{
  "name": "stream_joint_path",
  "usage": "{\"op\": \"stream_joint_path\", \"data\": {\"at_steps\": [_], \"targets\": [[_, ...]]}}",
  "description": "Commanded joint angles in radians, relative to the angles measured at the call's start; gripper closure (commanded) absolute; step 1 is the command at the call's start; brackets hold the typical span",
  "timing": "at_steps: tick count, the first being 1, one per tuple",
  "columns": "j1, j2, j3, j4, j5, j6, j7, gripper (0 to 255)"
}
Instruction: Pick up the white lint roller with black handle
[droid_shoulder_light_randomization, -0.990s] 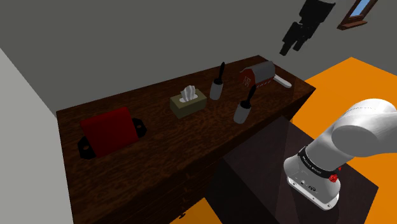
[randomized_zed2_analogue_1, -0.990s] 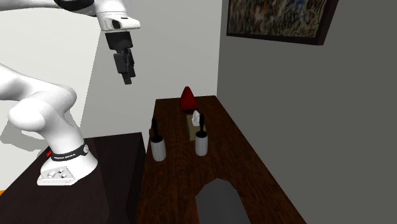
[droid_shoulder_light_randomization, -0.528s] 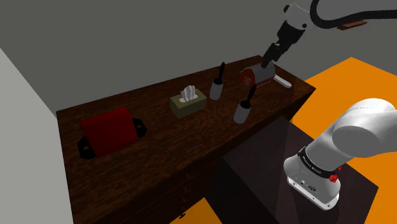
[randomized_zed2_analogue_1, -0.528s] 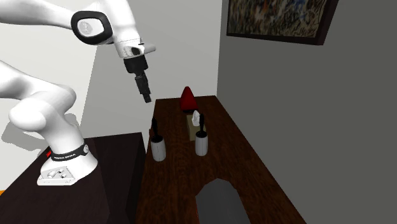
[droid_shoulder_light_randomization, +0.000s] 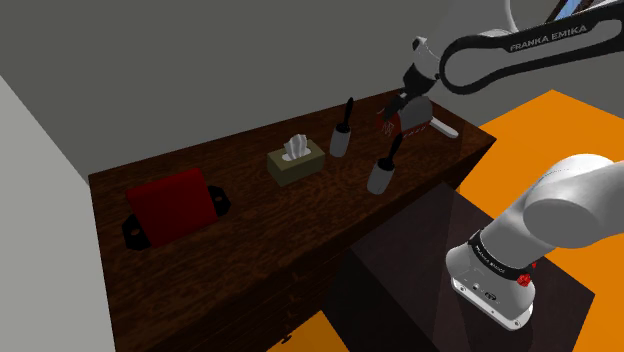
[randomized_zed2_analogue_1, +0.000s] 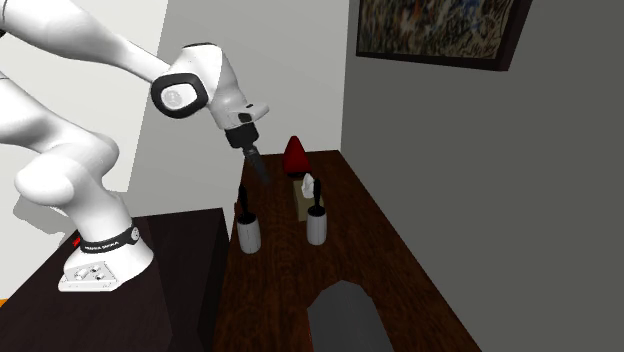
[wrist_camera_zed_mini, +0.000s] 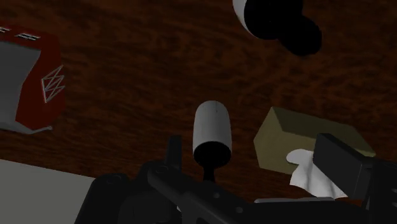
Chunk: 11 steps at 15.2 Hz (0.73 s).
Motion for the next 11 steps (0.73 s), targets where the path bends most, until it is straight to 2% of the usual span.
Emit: {"op": "stream_joint_path", "data": {"at_steps": [1,8,11], "targets": [[0.006,0.088,-0.006,-0.002,-0.01,0.128,-0.018,0],[0.027,0.422,-0.025,0.068,-0.032,0.506,-0.083,0],[0.036,0.569,-0.024,0.129,-0.012,0.639,-0.13,0]]}}
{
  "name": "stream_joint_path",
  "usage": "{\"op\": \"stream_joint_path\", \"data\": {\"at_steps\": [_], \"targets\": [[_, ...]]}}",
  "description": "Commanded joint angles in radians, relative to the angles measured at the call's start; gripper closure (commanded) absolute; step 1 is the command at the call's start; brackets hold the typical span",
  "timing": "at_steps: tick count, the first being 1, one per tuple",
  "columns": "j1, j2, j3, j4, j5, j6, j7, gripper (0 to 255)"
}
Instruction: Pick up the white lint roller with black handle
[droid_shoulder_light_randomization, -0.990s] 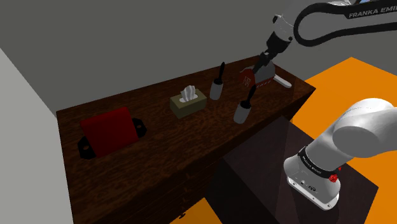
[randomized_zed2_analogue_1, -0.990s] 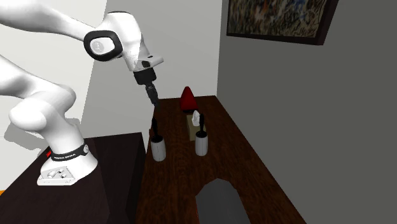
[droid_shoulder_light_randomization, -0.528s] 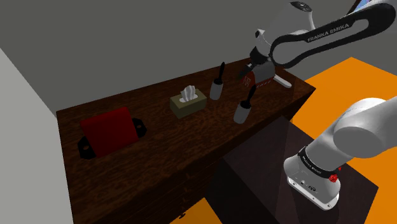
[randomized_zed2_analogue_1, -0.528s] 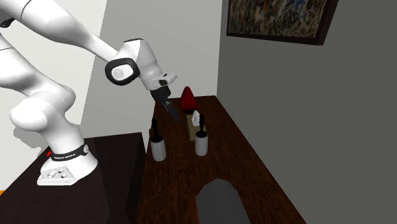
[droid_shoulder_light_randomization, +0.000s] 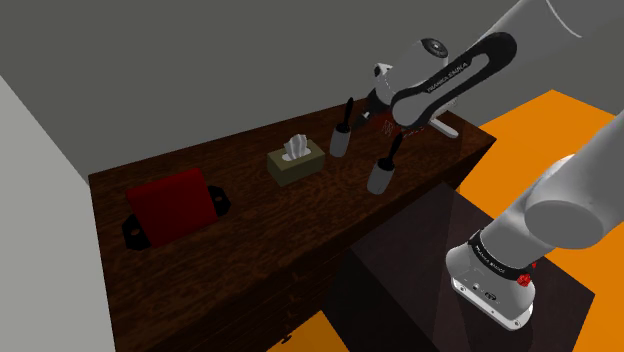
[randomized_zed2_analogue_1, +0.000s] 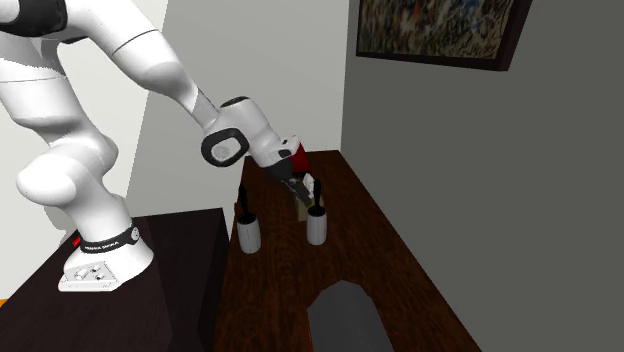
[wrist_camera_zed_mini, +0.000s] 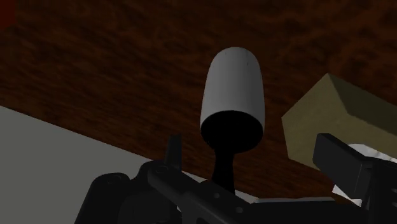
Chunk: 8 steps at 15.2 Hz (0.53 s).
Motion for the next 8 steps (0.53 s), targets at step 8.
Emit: {"op": "stream_joint_path", "data": {"at_steps": [8], "targets": [[0.0,0.236,0.006,0.083,-0.001,0.202,-0.024,0]]}}
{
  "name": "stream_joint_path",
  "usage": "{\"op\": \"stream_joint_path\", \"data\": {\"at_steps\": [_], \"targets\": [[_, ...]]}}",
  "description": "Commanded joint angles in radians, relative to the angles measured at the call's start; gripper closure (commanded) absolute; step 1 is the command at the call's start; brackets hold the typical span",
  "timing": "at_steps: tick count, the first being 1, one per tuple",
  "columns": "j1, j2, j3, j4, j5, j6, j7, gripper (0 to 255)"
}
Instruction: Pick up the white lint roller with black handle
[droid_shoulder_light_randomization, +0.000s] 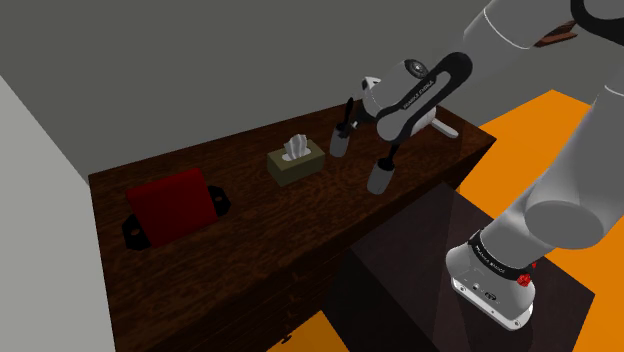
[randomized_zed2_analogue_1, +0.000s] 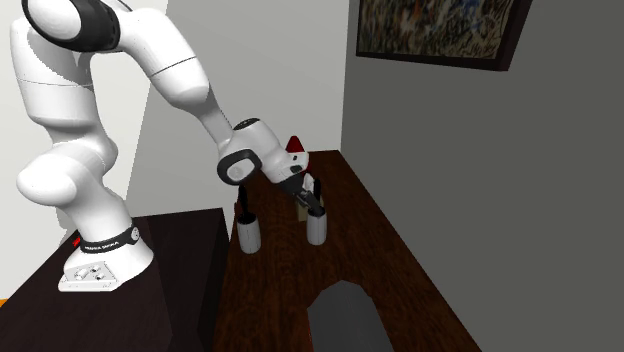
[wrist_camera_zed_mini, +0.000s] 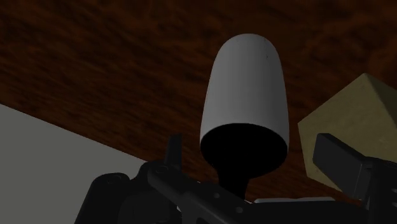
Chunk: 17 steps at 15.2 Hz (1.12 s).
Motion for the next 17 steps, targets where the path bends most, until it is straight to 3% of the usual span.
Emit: {"op": "stream_joint_path", "data": {"at_steps": [1,3,4,13,17], "targets": [[-0.002,0.029,0.0,0.002,0.0,0.028,0.0,0],[-0.001,0.038,-0.001,0.003,0.0,0.036,0.0,0],[0.0,0.039,-0.002,0.004,0.001,0.036,0.0,255],[-0.001,0.038,-0.001,0.003,0.0,0.036,0.0,255],[-0.013,-0.024,0.01,-0.003,-0.005,-0.02,0.0,255]]}}
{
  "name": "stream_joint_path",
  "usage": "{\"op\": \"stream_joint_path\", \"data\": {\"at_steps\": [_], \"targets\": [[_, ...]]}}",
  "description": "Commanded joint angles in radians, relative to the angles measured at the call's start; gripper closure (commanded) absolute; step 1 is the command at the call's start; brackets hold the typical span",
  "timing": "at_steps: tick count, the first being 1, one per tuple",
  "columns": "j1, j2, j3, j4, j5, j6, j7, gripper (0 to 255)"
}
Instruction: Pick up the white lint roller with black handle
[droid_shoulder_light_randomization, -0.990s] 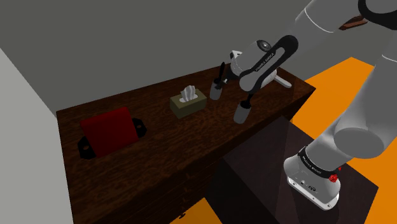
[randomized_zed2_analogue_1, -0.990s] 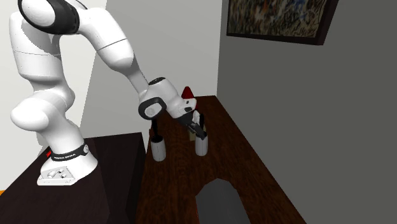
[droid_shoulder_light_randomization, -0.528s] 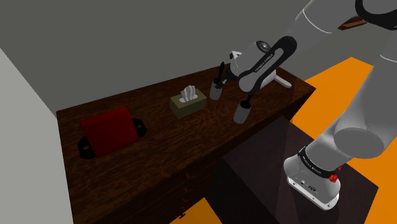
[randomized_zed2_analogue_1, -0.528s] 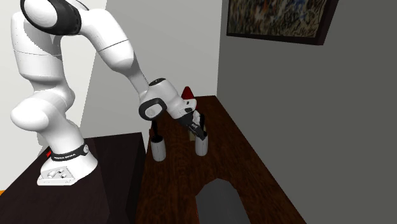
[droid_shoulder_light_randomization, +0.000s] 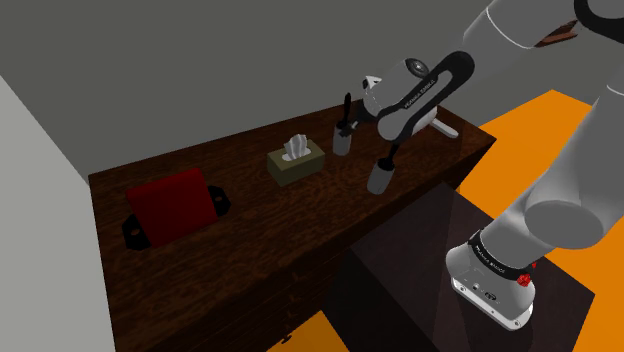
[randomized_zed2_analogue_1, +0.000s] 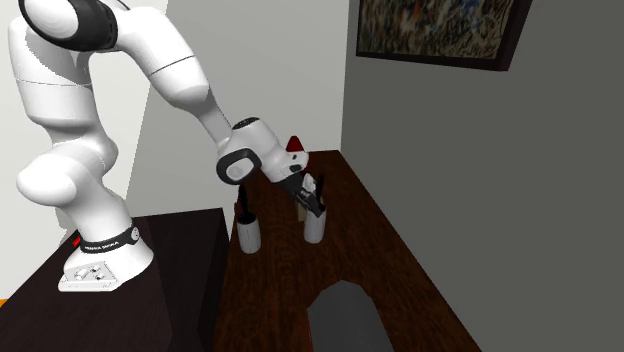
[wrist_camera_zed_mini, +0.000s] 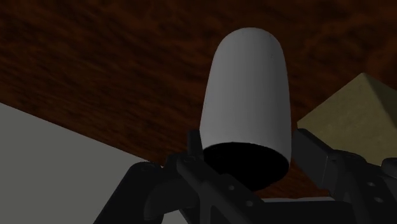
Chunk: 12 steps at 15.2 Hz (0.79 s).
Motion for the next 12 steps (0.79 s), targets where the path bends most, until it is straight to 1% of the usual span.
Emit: {"op": "stream_joint_path", "data": {"at_steps": [1,5,8,11,12], "targets": [[-0.014,-0.028,0.012,0.002,-0.003,-0.029,-0.001,255],[-0.041,-0.087,0.042,0.0,0.002,-0.087,-0.008,255],[-0.058,-0.129,0.063,0.001,0.024,-0.13,-0.028,255],[-0.063,-0.17,0.073,0.005,0.045,-0.175,-0.046,255],[-0.063,-0.172,0.073,0.005,0.046,-0.177,-0.047,255]]}}
